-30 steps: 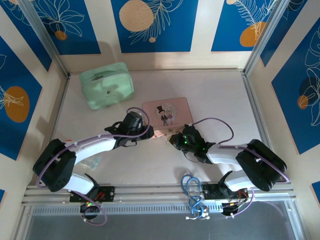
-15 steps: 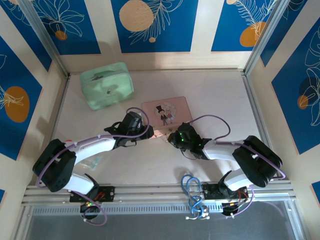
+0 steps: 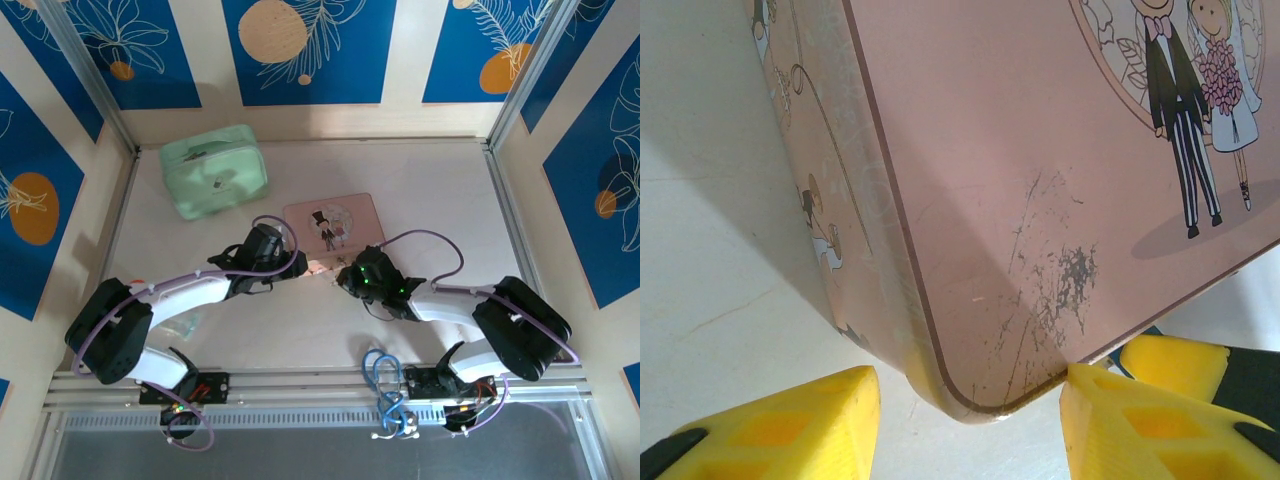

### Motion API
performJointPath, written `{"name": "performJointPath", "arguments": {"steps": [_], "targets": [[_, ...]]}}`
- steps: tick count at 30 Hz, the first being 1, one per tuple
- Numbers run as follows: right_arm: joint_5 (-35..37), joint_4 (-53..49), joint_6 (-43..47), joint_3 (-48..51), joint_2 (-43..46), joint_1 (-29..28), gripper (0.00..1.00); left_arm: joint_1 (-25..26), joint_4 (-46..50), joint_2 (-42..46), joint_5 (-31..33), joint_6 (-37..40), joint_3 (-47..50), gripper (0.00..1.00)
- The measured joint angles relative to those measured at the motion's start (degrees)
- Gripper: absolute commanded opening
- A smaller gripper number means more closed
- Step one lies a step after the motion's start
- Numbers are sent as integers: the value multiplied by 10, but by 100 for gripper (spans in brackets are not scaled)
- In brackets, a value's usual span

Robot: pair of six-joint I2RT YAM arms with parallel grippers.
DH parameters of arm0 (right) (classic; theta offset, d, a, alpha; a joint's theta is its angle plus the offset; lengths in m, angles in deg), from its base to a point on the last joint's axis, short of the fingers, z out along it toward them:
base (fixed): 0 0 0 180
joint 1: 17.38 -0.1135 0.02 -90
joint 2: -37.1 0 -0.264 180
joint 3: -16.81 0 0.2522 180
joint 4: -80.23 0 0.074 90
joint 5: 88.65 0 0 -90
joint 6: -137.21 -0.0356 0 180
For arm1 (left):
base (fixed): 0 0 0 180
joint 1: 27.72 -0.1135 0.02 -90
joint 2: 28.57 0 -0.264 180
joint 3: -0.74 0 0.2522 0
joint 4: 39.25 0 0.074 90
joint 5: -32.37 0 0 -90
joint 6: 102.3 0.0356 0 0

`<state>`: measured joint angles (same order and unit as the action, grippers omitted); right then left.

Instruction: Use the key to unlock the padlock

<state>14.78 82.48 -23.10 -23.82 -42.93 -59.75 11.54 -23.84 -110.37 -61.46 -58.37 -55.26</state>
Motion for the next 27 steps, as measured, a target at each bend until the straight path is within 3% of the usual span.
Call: {"name": "performJointPath", "arguments": {"steps": [10, 11, 14, 16, 21, 27], "targets": [[-12, 5, 9, 4, 0, 5, 0, -1, -4, 5, -1, 0, 6, 50], [-12, 0, 11, 2, 1, 6, 7, -1, -4, 5, 0, 0, 6, 50], [-6, -63, 10, -26, 4, 3, 42, -1, -4, 5, 0, 0, 6, 50], [12, -128, 11, -52, 5, -1, 53, -3, -3, 6, 1, 0, 6, 50], [71, -291, 16, -122, 12, -18, 58, -7, 1, 7, 3, 0, 6, 50], [109, -385, 44, -142, 67, -18, 57, -10, 27, 19, 5, 0, 3, 51]]}}
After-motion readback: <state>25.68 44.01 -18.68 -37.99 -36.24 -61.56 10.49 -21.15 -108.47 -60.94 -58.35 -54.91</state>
